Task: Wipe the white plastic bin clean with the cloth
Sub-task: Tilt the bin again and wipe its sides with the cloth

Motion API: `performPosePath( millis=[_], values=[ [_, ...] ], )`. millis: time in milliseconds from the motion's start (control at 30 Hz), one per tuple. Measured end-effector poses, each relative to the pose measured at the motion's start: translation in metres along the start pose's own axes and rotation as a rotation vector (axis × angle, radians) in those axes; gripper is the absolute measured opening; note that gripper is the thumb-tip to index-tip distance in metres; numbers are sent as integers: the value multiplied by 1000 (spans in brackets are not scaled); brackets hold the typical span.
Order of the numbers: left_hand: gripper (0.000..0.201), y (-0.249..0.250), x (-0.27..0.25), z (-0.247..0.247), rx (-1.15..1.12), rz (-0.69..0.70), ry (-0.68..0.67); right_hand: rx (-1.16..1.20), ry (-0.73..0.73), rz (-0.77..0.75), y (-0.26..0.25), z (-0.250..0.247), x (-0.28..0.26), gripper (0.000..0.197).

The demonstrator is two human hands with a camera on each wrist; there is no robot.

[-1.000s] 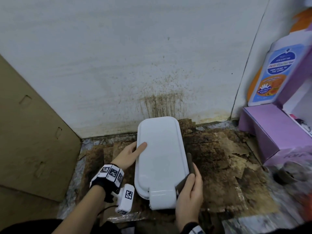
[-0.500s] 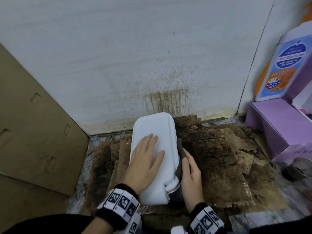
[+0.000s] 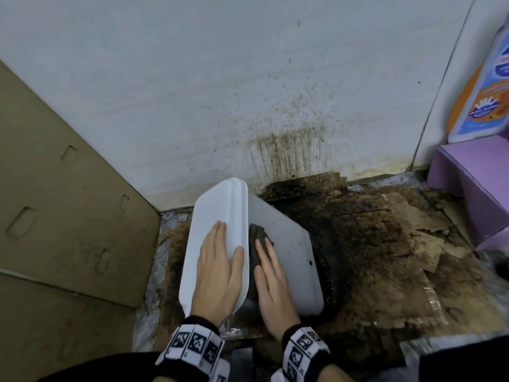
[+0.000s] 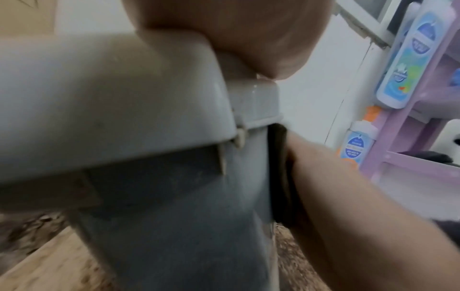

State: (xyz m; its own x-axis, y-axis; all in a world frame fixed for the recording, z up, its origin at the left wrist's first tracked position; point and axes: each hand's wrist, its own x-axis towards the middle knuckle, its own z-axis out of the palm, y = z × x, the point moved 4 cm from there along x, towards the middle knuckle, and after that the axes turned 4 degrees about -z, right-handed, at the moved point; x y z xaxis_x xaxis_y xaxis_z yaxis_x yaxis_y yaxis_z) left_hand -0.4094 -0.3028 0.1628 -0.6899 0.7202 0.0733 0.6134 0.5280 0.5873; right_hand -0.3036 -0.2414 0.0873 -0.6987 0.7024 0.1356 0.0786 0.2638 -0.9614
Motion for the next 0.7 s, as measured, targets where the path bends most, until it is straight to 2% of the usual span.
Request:
performPosePath(
  millis=[133, 267, 367, 433, 533, 600, 700],
  values=[
    [75, -16, 1, -3, 0, -13, -18, -81, 39, 69, 57, -5, 0, 48],
    [73, -25, 2, -7, -41, -24, -31, -93, 87, 308, 129, -27, -1, 45],
    [73, -29, 2, -8, -62, -27, -30, -102, 111, 431, 145, -32, -1, 46],
    [73, -30, 2, -8, -66, -23, -23, -144, 130, 375, 130, -23, 2, 47],
    [71, -33, 2, -8, -68, -13, -8, -54, 193, 247, 80, 0, 4, 50],
    [70, -33, 2, -6, -70, -11, -12, -27, 159, 125, 35, 15, 6, 50],
    [68, -30, 2, -3, -63, -9, -26, -45, 89, -22, -6, 28, 13, 49]
  ],
)
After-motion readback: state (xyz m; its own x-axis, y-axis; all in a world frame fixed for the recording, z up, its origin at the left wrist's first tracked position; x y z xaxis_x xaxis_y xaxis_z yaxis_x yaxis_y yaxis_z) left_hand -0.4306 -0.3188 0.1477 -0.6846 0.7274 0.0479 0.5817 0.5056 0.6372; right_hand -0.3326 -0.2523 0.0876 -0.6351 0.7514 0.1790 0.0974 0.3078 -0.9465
